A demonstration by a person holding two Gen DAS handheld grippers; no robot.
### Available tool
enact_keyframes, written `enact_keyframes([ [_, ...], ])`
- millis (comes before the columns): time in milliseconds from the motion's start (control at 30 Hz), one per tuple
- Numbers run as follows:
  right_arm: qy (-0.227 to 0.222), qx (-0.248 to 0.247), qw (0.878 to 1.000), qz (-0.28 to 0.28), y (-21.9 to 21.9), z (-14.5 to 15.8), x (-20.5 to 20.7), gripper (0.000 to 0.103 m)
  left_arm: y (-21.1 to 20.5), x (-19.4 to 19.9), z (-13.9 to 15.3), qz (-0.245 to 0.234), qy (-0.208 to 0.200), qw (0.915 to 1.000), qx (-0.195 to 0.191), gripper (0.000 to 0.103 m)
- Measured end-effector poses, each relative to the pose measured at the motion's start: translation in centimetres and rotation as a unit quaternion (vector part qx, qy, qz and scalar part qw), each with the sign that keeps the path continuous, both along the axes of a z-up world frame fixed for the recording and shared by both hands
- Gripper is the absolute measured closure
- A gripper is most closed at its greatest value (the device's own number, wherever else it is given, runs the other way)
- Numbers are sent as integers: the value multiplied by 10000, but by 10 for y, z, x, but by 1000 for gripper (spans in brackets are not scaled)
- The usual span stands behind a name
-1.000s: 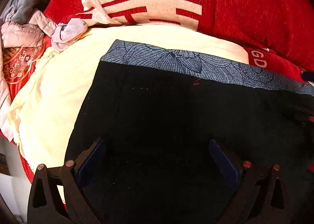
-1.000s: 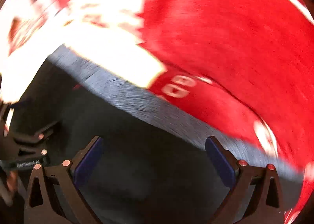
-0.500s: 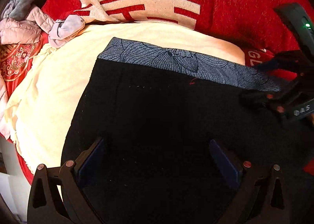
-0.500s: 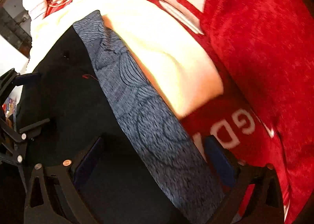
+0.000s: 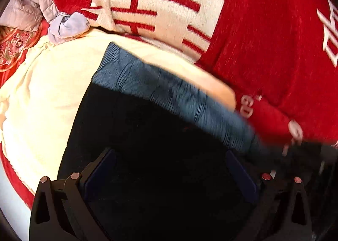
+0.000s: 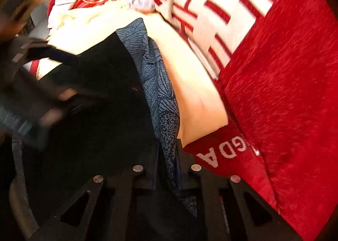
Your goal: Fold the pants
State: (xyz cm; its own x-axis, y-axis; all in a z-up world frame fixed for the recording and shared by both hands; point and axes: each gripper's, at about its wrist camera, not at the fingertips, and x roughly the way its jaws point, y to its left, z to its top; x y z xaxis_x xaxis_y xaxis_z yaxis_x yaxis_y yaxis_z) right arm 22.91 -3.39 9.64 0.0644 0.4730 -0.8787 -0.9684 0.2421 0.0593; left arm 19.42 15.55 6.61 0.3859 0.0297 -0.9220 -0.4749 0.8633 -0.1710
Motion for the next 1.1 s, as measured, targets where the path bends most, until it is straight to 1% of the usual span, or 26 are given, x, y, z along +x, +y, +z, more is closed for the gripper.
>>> enact_keyframes([
  [33,-114,56,9999,-7,0,4,-13,89,-2,0,5,77,-44,9999,-103,0],
  [67,-184,84,9998,-18,4,3,-9,89,0,3,7,167,-91,9996,-195,0],
  [133,-305,123,9994,-72,-2,5,-21,89,2,8,14,375,-206,9984,-373,0],
  [233,-406,189,9988,-202,-10,7,-39,89,1,17,11,434,-306,9971,-542,0],
  [267,-420,208,9986,-234,-6,7,-40,89,0,19,8,417,-227,9973,-552,0],
  [367,-615,224,9976,-239,-12,13,-50,91,-1,27,-10,493,126,9976,-473,0],
  [400,-663,221,9972,-251,-14,14,-53,92,0,30,-18,526,285,9972,-448,3],
  [433,-690,221,9970,-272,-14,16,-55,92,2,28,-27,603,521,9960,-402,36],
  [467,-691,225,9969,-296,-15,18,-57,92,5,25,-35,680,716,9943,-395,59],
  [500,-691,231,9969,-312,-17,19,-58,94,8,20,-43,684,800,9926,-610,75],
  [533,-695,239,9968,-313,-18,20,-59,94,13,12,-51,793,752,9900,-897,81],
  [567,-710,222,9968,-299,-18,19,-60,94,16,5,-52,860,630,9886,-1068,81],
  [600,-742,203,9966,-287,-20,20,-62,94,16,-1,-51,870,536,9883,-1135,82],
  [667,-811,118,9962,-278,-20,19,-65,94,12,-13,-45,814,397,9903,-1056,85],
  [733,-646,117,9973,-326,-25,22,-59,85,4,-21,-36,720,264,9936,-835,85],
  [767,-518,180,9976,-431,-32,25,-51,67,1,-23,-32,709,229,9943,-761,85],
  [800,-437,234,9974,-525,-36,27,-45,36,-2,-26,-29,708,205,9948,-706,85],
  [833,-349,266,9972,-612,-43,29,-37,22,-3,-27,-27,717,178,9950,-679,85],
  [867,-246,292,9971,-658,-50,30,-30,12,-5,-30,-24,730,156,9949,-676,85],
  [933,-165,201,9975,-655,-58,28,-19,12,-8,-33,-17,711,120,9954,-633,85],
  [1033,-196,-147,9982,-546,-60,18,4,12,-14,-37,-10,642,80,9964,-541,85],
  [1100,64,-397,9984,-396,-58,4,19,11,-19,-39,-7,602,73,9969,-498,85],
])
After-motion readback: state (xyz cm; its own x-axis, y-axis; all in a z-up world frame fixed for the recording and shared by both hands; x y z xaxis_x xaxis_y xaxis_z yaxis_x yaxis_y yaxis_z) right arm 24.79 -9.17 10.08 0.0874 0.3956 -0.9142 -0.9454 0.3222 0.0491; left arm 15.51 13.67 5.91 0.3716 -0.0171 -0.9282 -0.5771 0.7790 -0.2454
